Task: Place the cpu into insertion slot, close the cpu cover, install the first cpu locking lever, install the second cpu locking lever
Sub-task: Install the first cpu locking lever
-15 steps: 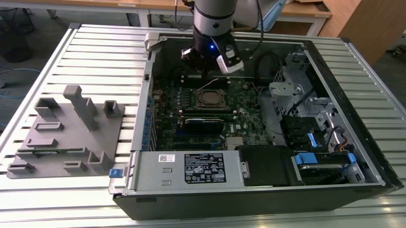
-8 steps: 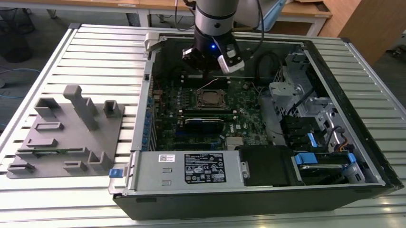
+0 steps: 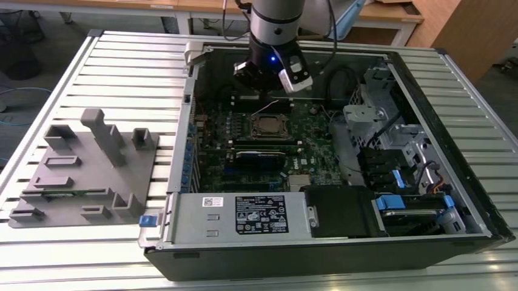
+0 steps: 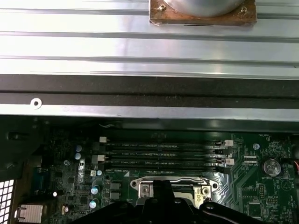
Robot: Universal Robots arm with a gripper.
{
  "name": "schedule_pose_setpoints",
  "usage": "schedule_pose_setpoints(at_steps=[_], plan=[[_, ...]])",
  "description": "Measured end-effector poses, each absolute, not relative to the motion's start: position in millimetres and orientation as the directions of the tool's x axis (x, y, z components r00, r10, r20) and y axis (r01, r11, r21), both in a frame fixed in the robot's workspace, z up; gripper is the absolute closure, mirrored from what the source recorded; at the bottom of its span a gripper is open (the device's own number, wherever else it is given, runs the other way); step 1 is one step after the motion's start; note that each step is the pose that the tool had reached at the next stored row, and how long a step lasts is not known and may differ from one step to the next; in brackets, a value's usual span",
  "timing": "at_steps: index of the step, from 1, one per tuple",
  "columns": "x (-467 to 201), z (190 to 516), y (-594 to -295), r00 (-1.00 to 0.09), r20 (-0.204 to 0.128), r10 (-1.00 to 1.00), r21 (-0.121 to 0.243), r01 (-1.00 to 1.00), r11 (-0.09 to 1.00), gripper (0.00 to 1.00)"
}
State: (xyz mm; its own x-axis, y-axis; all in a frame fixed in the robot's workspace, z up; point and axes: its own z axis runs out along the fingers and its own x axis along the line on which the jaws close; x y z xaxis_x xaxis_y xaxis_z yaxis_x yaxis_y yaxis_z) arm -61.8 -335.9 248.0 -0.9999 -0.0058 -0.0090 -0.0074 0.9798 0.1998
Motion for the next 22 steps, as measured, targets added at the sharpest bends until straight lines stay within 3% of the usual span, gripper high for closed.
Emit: schedule_pose_setpoints(at_steps=[22], plan=[[-61.1,241.4,-334.9,-1.000,-0.009,-0.006,0.200,-0.007,0.980,0.89]])
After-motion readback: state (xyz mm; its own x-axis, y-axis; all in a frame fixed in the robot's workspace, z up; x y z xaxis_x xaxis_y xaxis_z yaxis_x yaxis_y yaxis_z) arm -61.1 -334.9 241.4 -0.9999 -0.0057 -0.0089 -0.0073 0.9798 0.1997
